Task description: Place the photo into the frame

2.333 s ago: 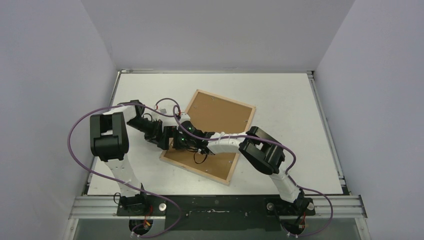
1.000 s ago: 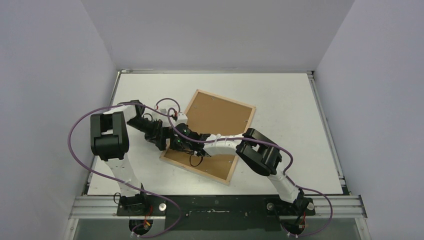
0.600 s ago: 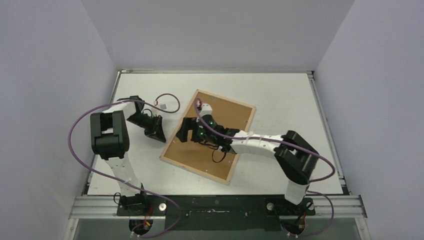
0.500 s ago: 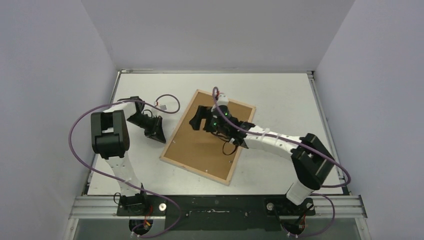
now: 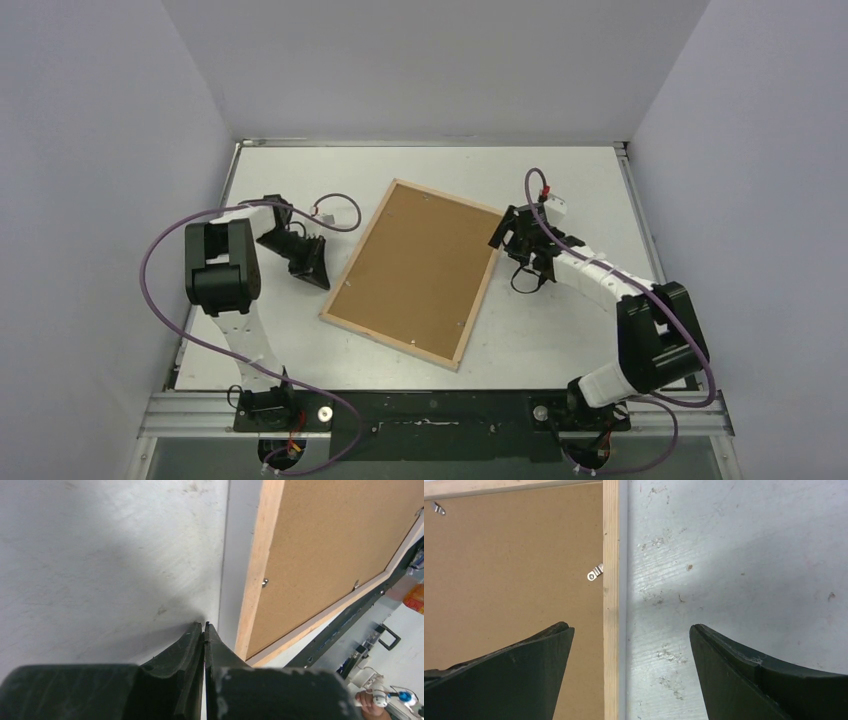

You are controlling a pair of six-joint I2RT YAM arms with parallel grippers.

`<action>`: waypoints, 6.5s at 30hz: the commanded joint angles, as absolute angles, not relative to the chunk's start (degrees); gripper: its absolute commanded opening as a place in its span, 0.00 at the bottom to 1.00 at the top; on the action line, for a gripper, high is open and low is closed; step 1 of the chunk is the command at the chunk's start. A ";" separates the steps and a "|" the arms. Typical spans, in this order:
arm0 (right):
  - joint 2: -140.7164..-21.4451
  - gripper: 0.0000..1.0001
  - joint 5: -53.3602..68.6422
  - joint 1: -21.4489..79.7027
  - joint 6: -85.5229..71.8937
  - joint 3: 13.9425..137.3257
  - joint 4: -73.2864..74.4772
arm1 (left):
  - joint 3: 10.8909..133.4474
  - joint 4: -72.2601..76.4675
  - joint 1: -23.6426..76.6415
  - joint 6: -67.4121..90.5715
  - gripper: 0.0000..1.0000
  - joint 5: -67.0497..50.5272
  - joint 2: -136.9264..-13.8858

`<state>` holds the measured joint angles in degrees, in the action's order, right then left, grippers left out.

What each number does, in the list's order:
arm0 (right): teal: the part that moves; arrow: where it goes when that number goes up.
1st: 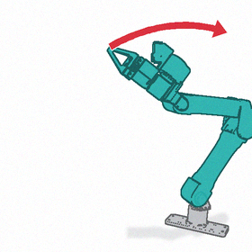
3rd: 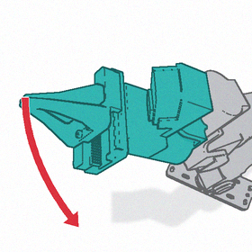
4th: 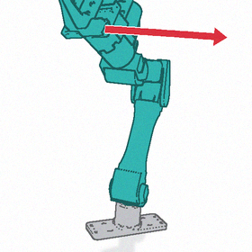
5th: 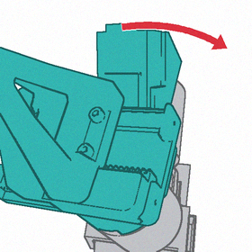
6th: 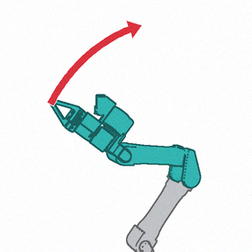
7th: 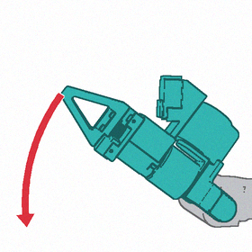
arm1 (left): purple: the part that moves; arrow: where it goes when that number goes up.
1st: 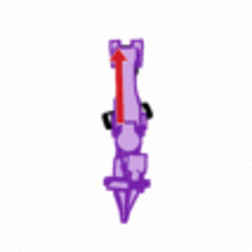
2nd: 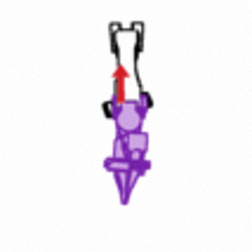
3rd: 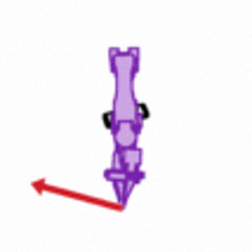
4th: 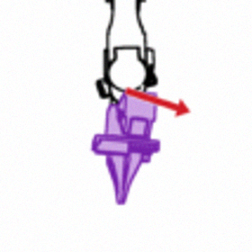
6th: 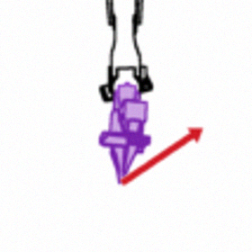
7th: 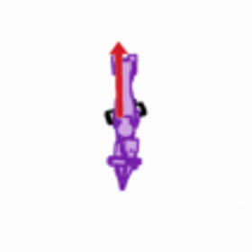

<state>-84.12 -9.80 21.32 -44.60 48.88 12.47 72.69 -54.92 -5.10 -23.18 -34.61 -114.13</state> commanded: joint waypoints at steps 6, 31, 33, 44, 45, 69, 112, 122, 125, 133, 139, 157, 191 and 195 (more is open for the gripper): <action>-94.05 0.90 3.61 17.75 -46.92 51.14 0.46 | 69.16 -53.53 -2.26 -26.52 0.02 -35.14 -111.40; -116.41 0.90 10.49 18.37 -47.50 80.45 2.38 | 71.41 -53.26 15.45 -27.13 0.00 -40.39 -113.94; -117.93 0.90 10.51 19.26 -47.44 82.31 3.06 | 71.89 -52.84 17.18 -26.49 0.00 -40.80 -114.10; -114.09 0.90 2.64 21.11 -43.00 84.54 6.24 | 78.29 -64.84 12.58 -30.40 0.02 -46.64 -110.45; -112.28 0.90 1.31 21.16 -42.64 83.43 5.41 | 79.96 -67.00 9.74 -31.17 0.04 -47.49 -110.04; -111.93 0.90 11.82 37.90 -33.51 83.34 -4.21 | 120.61 -57.96 -1.22 -8.37 0.34 -42.35 -136.04; -130.85 0.90 25.21 44.60 -25.99 97.17 -4.41 | 119.36 -55.77 1.23 -9.07 0.24 -36.30 -140.27; -130.56 0.90 25.97 45.53 -27.23 94.76 -5.59 | 119.27 -55.68 1.23 -8.96 0.24 -36.01 -140.17; -130.52 0.90 26.24 45.66 -27.66 94.41 -5.82 | 119.18 -55.64 1.23 -8.85 0.23 -35.91 -140.03; -129.87 0.90 27.00 46.13 -28.78 93.19 -6.30 | 119.18 -55.49 1.14 -8.86 0.23 -35.51 -139.75; -128.74 0.90 27.49 46.70 -29.89 91.06 -7.08 | 119.14 -55.42 1.16 -8.62 0.23 -35.68 -139.55; -129.84 0.90 29.14 46.83 -29.25 94.58 -5.12 | 118.60 -55.02 0.88 -8.63 0.23 -35.41 -138.93; -127.15 0.90 26.22 44.73 -34.97 87.33 -10.47 | 119.31 -56.37 0.89 -9.12 0.23 -35.85 -138.51; -127.90 0.90 26.45 44.74 -36.24 87.84 -11.51 | 119.25 -56.19 1.03 -8.92 0.23 -36.10 -138.48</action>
<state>-127.13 27.09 44.97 -34.46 87.15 -8.16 119.55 -53.47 0.27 -8.03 -37.71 -140.62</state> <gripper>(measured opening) 0.898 0.238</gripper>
